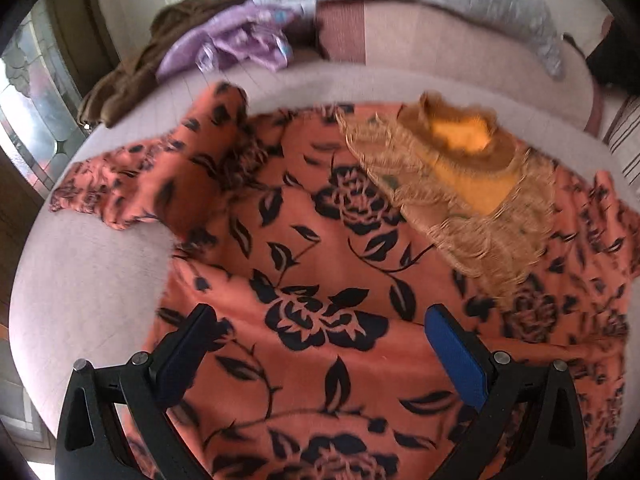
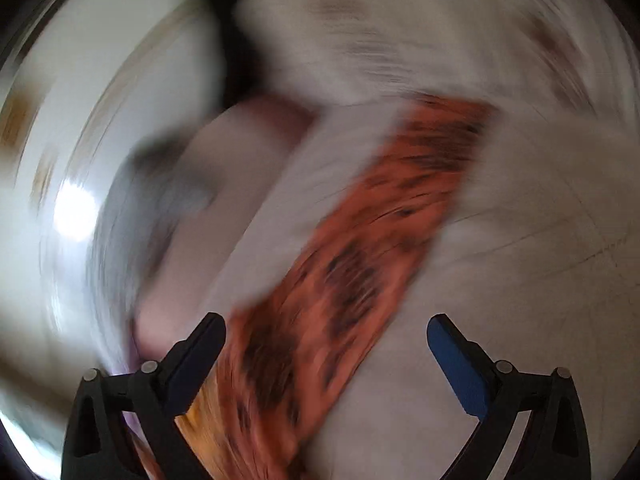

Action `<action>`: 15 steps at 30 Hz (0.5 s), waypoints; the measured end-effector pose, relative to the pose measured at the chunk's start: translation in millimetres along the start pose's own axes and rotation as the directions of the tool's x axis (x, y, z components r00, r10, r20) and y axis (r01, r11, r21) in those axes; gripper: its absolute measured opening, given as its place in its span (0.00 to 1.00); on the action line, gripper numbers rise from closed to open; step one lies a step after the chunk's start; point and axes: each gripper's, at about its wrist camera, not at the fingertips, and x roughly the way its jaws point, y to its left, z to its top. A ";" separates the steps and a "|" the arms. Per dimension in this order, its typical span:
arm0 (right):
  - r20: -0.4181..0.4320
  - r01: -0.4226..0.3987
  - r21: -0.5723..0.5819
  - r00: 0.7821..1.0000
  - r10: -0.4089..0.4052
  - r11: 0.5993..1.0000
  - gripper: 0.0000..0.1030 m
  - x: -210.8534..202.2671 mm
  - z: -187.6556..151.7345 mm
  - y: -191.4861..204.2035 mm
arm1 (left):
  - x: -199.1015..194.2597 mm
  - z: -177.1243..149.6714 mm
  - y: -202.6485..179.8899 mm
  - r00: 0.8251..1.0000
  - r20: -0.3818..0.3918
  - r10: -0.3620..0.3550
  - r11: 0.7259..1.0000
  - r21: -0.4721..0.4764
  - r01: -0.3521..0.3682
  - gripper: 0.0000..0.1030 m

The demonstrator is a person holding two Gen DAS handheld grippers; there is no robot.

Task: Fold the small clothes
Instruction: 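Grasp the sleeve with the right gripper and fold it across the blouse body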

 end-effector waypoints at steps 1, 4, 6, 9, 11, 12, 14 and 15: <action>0.019 -0.017 0.072 1.000 0.016 0.997 0.89 5.1 15.3 -16.2 | 4.2 0.8 -0.2 1.000 -0.009 -0.003 1.000 0.010 0.003 1.00; 0.048 -0.020 0.159 0.999 0.013 0.987 0.78 33.4 55.4 -50.3 | 20.7 3.4 -1.9 0.999 -0.033 0.012 1.000 0.024 -0.011 1.00; 0.084 -0.002 0.151 0.996 -0.011 0.989 0.70 52.3 72.7 -55.7 | 27.9 1.9 -4.5 0.999 -0.045 0.024 0.999 0.028 -0.023 1.00; 0.110 0.027 0.034 0.993 -0.030 0.999 0.27 74.6 91.1 -37.6 | 27.1 4.4 -10.8 0.999 -0.013 0.030 0.999 0.024 -0.030 1.00; 0.055 0.058 -0.015 0.997 -0.057 0.998 0.07 96.4 94.5 -36.2 | 27.7 9.0 -15.4 0.999 -0.004 0.046 0.998 0.052 -0.046 1.00; 0.063 0.070 -0.014 0.996 -0.069 0.997 0.07 98.2 92.9 -35.7 | 22.5 11.0 -16.8 0.998 0.023 0.060 0.997 0.056 -0.061 1.00; 0.099 0.077 -0.059 0.993 -0.071 0.995 0.07 87.3 89.6 -14.8 | 5.5 16.7 -17.3 0.992 0.092 0.082 0.995 0.050 -0.087 1.00; 0.105 0.048 -0.103 0.994 -0.037 0.994 0.07 77.7 88.2 8.5 | -4.7 19.9 -14.6 0.989 0.120 0.091 0.995 0.038 -0.096 1.00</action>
